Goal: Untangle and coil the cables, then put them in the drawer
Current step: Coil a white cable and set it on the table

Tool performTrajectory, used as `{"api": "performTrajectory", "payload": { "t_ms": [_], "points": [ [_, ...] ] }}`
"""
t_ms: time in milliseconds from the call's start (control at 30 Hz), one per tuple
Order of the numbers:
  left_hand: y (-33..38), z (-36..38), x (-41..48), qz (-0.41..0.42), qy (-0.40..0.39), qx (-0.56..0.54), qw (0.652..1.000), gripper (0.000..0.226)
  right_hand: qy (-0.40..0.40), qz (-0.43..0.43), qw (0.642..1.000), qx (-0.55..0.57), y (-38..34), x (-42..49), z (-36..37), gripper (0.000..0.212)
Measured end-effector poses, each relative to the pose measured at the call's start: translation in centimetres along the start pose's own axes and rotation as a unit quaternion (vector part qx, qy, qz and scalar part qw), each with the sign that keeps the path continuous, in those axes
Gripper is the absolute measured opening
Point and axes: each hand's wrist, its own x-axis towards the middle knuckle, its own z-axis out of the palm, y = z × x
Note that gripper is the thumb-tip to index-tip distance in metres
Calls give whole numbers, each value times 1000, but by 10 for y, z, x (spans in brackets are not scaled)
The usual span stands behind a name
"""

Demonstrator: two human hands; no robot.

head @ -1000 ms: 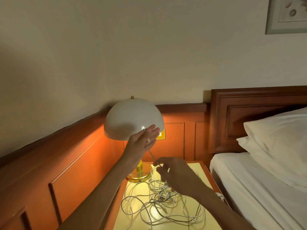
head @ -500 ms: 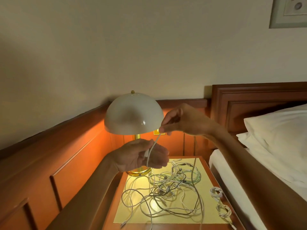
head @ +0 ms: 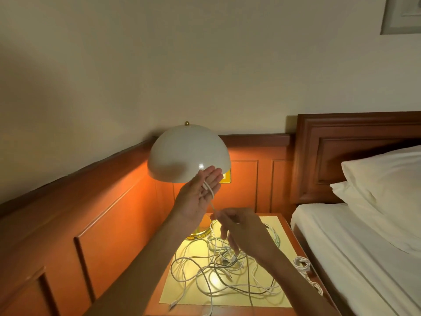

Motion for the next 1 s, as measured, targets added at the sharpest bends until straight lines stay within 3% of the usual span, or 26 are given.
{"api": "performTrajectory", "payload": {
  "t_ms": [100,167,233,300,367,433,500,633,733,867,1000],
  "points": [
    [-5,-2,-1,37,5,215,976,33,-26,-62,969,-236,-24,1,-16,23],
    [-2,-2,-7,23,-50,324,944,25,-44,-77,930,-357,-42,7,-32,19],
    [4,-5,-11,-11,-138,412,901,35,-47,-94,901,-422,-61,14,-48,19],
    [13,-6,-15,-77,-207,430,875,53,-57,-120,883,-450,-80,21,-63,21],
    [22,-7,-18,-151,-255,378,877,56,-119,-136,892,-414,-95,30,-76,16],
    [33,-8,-25,-197,-285,288,893,49,-197,-136,928,-286,-101,41,-84,12],
    [43,-6,-33,-210,-287,189,916,46,-216,-126,959,-136,-92,51,-86,15],
    [43,3,-40,-162,-181,85,966,33,-148,-81,980,102,-44,54,-57,12],
    [32,10,-34,-135,-82,-11,987,35,-64,-6,962,266,-11,38,-27,10],
    [8,13,-25,-125,-39,-115,985,40,34,64,953,294,3,5,3,17],
    [-11,13,-12,-64,7,-190,980,43,63,43,989,126,-9,-13,-2,22]
  ]
}}
